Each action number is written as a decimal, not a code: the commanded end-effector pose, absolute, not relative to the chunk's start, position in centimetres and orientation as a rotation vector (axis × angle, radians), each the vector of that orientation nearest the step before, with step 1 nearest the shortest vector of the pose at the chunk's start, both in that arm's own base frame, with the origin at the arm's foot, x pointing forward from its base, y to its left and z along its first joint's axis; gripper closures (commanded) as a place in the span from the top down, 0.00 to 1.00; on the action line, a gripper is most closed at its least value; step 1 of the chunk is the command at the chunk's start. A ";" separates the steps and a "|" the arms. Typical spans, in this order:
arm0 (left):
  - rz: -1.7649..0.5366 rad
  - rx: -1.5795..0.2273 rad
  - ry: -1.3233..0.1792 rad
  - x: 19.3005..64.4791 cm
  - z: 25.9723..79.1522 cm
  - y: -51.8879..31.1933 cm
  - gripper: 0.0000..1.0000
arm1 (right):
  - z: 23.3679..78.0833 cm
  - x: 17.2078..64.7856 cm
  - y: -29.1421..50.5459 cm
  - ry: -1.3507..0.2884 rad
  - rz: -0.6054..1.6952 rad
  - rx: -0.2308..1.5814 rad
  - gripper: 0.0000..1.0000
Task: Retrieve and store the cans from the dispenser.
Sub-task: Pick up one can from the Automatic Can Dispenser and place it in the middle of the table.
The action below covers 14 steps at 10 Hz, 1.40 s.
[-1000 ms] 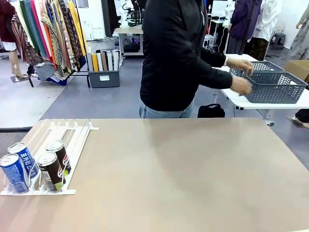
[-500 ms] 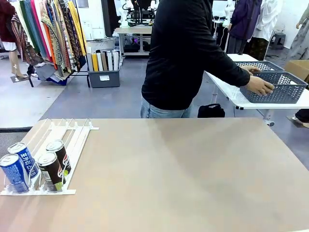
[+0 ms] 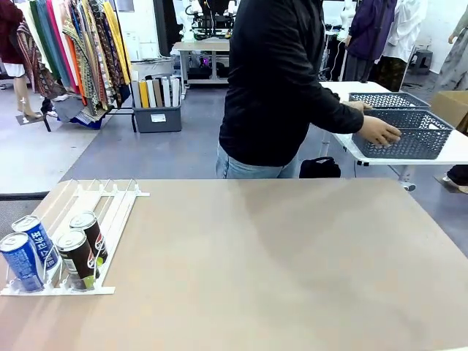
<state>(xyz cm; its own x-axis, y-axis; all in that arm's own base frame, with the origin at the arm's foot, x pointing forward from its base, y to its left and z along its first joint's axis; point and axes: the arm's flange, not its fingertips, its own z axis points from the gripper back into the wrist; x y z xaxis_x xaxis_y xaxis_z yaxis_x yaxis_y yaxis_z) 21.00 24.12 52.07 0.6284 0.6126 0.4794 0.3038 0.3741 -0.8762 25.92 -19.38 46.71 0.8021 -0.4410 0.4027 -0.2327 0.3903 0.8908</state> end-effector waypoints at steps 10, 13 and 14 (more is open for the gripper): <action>0.236 -1.217 -0.923 21.0 52.0 24.1 1.00 | 46.7 25.8 -19.5 -0.668 -0.142 1.200 1.00; -0.163 -0.711 -0.570 24.2 58.2 11.8 1.00 | 46.7 25.8 -19.5 -0.668 -0.142 1.200 1.00; -0.234 -0.542 -0.490 25.9 58.6 8.5 1.00 | 46.7 25.8 -19.5 -0.668 -0.142 1.200 1.00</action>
